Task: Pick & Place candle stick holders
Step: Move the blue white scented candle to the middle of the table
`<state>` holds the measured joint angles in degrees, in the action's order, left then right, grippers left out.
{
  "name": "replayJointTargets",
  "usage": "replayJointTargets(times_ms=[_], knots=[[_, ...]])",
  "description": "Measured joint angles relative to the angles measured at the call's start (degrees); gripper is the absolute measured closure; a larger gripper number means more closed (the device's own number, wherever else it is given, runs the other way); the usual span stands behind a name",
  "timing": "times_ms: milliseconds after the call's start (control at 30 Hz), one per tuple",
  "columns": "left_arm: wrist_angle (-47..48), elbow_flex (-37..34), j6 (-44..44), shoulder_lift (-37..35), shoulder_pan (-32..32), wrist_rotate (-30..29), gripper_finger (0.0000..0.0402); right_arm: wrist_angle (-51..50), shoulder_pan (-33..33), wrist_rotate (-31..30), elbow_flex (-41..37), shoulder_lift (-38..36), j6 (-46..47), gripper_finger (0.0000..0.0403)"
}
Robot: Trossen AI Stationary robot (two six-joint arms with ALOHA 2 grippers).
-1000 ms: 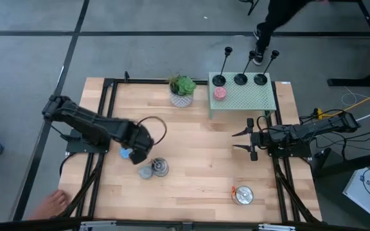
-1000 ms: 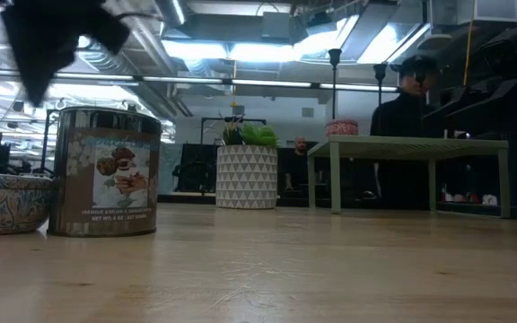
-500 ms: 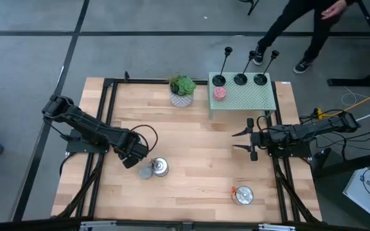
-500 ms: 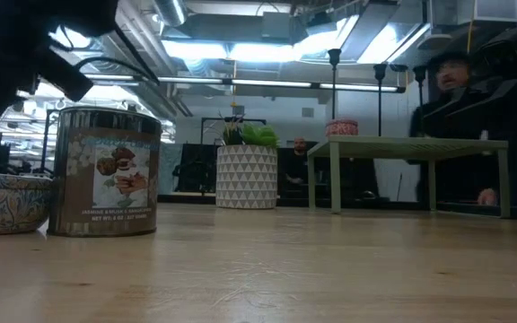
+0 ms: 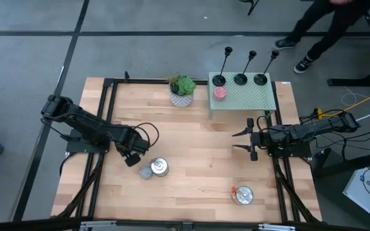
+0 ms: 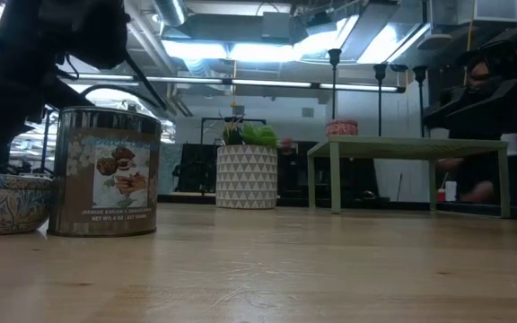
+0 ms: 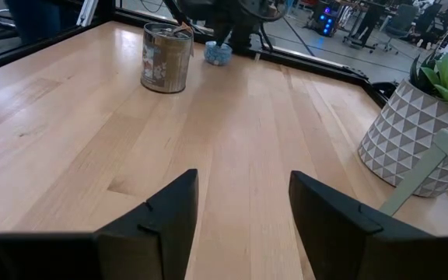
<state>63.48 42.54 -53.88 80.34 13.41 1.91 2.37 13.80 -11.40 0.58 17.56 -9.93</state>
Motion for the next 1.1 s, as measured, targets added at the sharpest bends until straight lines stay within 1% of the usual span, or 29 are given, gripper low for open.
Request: replayJointTargets(times_ms=[133, 233, 367, 500, 733, 967, 1100], knots=[[-0.7, -0.1, 2.6, 0.0, -1.8, -4.6, 0.0398, 0.0, 0.0, 0.0, 0.0, 0.0, 0.0, 0.0199], [-2.9, -0.1, 5.2, 0.0, -3.3, -8.4, 0.0400, 0.0, 0.0, 0.0, 0.0, 0.0, 0.0, 0.0199], [-8.2, -0.1, 9.8, 0.0, -6.3, -13.7, 0.0398, 0.0, 0.0, 0.0, 0.0, 0.0, 0.0, 0.0199], [-14.7, -0.2, 14.0, 0.0, -9.3, -16.0, 0.0400, 0.0, 0.0, 0.0, 0.0, 0.0, 0.0, 0.0199], [-27.7, -0.3, 22.6, 0.2, -14.1, -15.6, 0.0400, 0.0, 0.0, 0.0, 0.0, 0.0, 0.0, 0.0199], [-39.5, -0.6, 28.9, 0.5, -19.0, -9.2, 0.0400, 0.0, 0.0, 0.0, 0.0, 0.0, 0.0, 0.0199], [-43.0, -0.5, 30.3, 0.5, -21.1, -7.6, 0.0400, 0.0, 0.0, 0.0, 0.0, 0.0, 0.0, 0.0199]])
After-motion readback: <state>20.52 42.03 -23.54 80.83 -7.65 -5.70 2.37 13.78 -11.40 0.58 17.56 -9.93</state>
